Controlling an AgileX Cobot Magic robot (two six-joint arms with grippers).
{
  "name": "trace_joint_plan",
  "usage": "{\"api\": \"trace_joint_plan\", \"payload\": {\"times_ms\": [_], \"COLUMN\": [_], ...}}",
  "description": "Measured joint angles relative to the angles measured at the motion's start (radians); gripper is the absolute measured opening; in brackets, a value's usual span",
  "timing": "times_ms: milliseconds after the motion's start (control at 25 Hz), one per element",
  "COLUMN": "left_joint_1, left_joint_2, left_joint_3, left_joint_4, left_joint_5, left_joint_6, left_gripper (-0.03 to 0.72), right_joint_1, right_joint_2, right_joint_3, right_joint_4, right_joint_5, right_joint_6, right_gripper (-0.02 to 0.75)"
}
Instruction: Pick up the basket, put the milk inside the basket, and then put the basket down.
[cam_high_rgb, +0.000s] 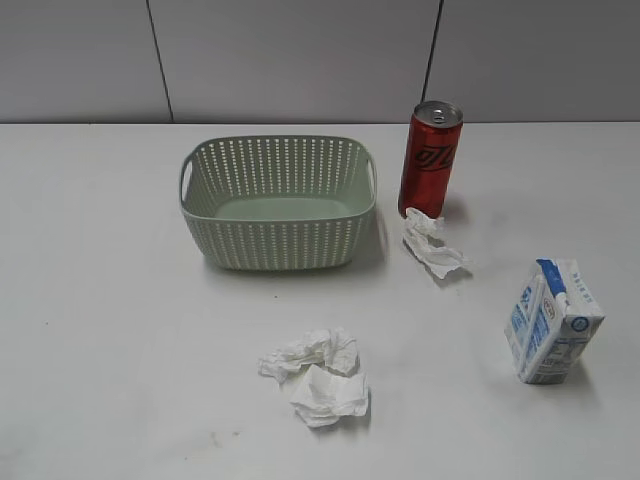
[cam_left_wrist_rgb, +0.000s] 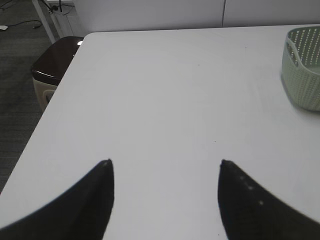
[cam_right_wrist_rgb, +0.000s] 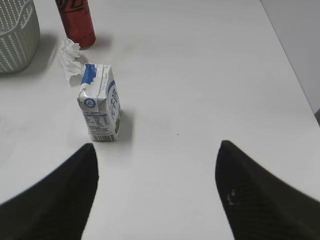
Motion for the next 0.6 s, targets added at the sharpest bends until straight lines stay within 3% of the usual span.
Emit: {"api": "trace_joint_plan", "payload": {"times_ms": [600], "left_joint_1": [0.000], "left_joint_2": [0.000], "left_joint_3": [0.000], "left_joint_4": [0.000], "left_joint_5": [0.000], "left_joint_6": [0.000], "left_gripper": [0.491], "right_joint_1": [0.000], "right_joint_2": [0.000], "right_joint_3": [0.000], "right_joint_4": [0.000], "right_joint_5": [0.000], "right_joint_6": [0.000], "right_gripper": [0.553]}}
